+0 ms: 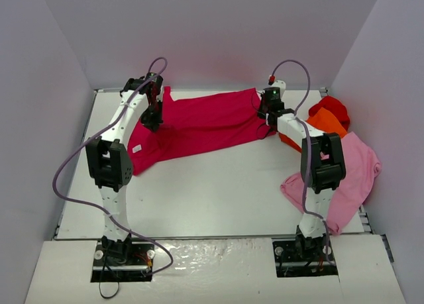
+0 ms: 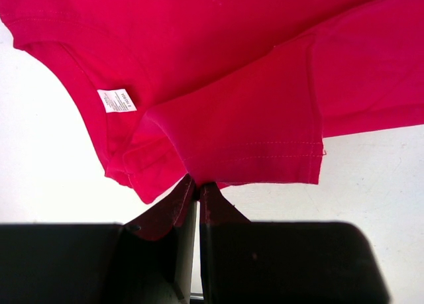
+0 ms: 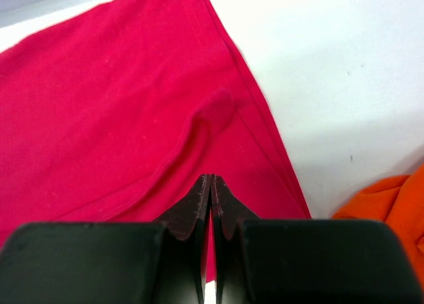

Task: Fold and stack the t-shirts
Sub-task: Fold the flattened tshirt in 1/3 of the way

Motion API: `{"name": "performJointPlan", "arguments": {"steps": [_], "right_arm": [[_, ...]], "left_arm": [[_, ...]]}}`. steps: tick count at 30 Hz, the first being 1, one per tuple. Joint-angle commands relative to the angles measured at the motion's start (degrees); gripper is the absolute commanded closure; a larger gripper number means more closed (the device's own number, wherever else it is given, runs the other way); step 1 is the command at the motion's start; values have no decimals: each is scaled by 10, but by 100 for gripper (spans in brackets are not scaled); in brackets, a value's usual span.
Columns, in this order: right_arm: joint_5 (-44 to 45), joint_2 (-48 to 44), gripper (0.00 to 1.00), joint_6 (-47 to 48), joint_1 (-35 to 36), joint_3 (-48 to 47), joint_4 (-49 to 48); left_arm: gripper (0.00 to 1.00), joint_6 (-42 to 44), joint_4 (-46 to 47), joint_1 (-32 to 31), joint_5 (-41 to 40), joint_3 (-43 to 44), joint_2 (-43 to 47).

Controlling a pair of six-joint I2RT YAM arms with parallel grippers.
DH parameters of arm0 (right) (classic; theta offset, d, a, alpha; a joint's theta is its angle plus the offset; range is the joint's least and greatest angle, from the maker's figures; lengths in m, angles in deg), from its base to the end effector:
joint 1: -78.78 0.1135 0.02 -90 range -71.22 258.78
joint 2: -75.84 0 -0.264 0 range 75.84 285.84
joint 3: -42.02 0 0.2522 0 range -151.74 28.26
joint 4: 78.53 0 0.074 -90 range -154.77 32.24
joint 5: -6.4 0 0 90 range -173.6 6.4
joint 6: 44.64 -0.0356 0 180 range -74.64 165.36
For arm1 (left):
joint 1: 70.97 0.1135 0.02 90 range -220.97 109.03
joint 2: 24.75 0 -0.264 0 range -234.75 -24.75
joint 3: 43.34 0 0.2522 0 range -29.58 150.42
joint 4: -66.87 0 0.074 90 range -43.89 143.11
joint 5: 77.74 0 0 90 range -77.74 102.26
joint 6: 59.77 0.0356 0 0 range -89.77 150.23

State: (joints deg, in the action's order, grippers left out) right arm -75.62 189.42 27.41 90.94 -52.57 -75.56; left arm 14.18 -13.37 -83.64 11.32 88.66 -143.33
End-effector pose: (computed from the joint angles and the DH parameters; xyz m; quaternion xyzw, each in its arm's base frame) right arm 0.4560 0.0932 0.2325 0.0806 0.8238 0.0893 0.5539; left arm 0.4243 -0.0948 0.3031 -0.0305 0.9791 -0.0420 0.1966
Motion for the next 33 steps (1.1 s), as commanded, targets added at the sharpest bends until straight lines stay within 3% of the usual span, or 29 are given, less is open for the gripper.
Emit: {"name": "performJointPlan", "arguments": {"steps": [1,13,25,33], "right_arm": [[-3,-14,100,9,5,-34,-40],[-51,90,100,-10,9,-140,-14],[-22,21,100,-11,30,-39,-12],[-39,74,100,-13,33,-69,-7]], "left_arm": [[100,5,12,4,9,9,55],[100,5,10,4,4,11,56],[100,3,12,4,5,11,58],[100,4,14,4,4,8,64]]}}
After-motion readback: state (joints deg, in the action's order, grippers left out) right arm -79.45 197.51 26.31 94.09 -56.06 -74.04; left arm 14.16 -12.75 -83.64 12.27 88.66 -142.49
